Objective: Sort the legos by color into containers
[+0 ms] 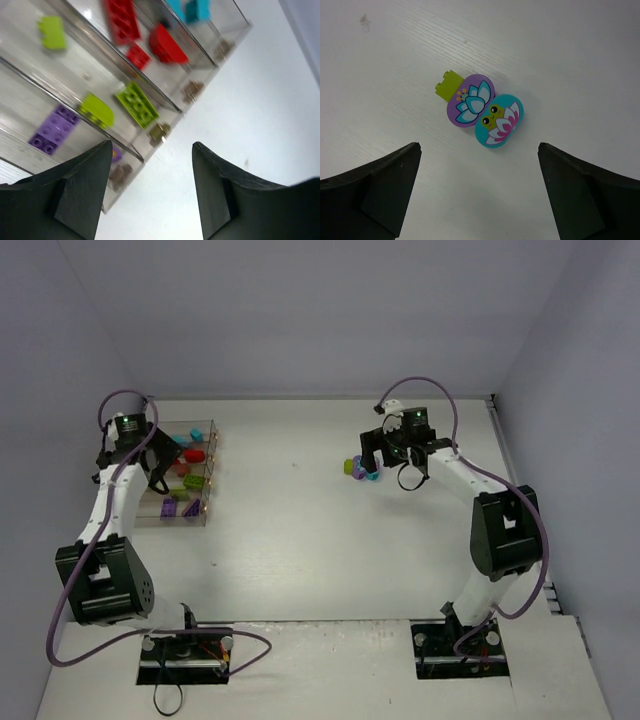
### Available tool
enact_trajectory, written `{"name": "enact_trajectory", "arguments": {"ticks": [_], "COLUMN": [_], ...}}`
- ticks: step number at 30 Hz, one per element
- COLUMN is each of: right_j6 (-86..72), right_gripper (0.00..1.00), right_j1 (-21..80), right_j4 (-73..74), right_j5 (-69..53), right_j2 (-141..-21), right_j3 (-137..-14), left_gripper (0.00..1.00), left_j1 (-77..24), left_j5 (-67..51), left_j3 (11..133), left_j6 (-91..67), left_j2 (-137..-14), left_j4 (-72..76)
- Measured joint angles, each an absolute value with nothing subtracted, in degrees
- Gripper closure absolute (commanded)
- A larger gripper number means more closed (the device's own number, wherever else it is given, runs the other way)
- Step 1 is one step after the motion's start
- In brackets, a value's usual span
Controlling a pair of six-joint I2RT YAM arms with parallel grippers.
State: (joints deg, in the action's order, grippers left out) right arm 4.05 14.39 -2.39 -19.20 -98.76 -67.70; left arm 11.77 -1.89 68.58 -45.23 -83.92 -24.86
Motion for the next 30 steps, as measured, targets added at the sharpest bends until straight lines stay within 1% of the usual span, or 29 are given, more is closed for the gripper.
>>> {"name": "enact_trajectory", "arguments": {"ticks": [2, 7, 10, 11, 20, 30], "right_j6": [12.0, 25.8, 33.3, 38.5, 48.4, 51.3], "right_gripper": [0.00, 0.00, 0.00, 0.00, 0.00, 0.00], "right_j1": [14.3, 13.3, 13.0, 12.8, 13.0, 14.9], "right_j4": [-0.6, 4.9, 9.8, 13.1, 18.7, 19.5], "right_j5": [-22.5, -28.2, -29.4, -29.4, -28.8, -27.5], "right_j2": [-100.9, -106.5, -109.9, -112.3, -115.8, -122.9], "right_j3": [-70.8, -77.1, -81.7, -84.8, -87.2, -90.3], "left_gripper": [0.42, 0.42, 0.42, 0.42, 0.42, 0.42], "left_j1": [8.2, -0.3, -2.9, -3.2, -3.4, -4.1], "left_j5": [-2.3, -5.2, -7.2, -7.7, -9.4, -9.6], "left_j3": [68.6, 68.6, 68.6, 68.6, 66.5, 64.9], "left_j6": [-43.6, -39.9, -38.4, -38.0, -35.7, -34.9], "left_j2": [-82.7, -80.8, -79.2, -78.6, -73.5, -72.0], "left_j4": [-26.0, -29.0, -30.7, -31.2, -34.3, -36.0]}}
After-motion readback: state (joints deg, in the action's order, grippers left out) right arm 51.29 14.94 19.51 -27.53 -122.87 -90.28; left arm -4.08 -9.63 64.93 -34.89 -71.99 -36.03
